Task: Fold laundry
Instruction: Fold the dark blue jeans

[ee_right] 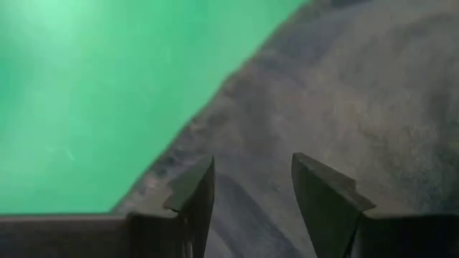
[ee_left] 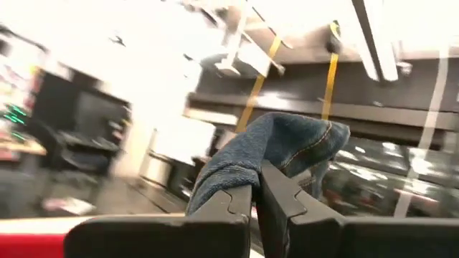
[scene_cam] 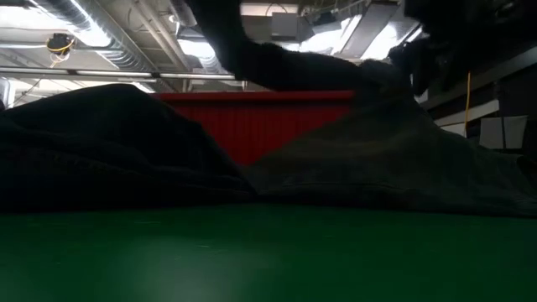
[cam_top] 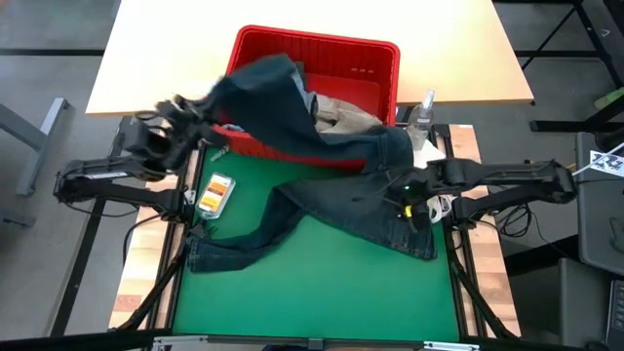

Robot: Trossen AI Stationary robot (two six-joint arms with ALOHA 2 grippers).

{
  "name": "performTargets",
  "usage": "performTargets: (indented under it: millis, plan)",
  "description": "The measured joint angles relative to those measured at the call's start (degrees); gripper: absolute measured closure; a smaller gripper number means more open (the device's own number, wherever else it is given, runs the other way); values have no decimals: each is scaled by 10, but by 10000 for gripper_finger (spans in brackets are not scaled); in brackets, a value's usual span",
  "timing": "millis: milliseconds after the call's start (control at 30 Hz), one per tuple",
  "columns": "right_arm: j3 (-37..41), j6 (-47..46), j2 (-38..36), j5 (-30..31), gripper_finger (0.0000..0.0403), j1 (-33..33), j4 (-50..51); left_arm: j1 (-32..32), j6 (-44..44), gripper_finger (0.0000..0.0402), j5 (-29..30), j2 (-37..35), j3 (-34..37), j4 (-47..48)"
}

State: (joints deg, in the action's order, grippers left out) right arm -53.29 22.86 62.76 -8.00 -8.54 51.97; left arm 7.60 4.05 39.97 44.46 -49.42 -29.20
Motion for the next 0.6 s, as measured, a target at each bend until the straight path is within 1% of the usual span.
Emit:
performTargets:
  millis: [100,200,400,467,600]
  plan:
    - [3,0,30,21,217,0,1,0,46,401,41,-21,-8,0]
    - [8,0,61,36,217,0,2,0,82,401,96,-42,-9,4]
    - [15,0,128,44,217,0,7,0,121,401,211,-76,-9,48]
    - [15,0,150,44,217,0,7,0,122,401,230,-82,-9,73]
    - [15,0,196,44,217,0,16,0,122,400,246,-86,-9,114]
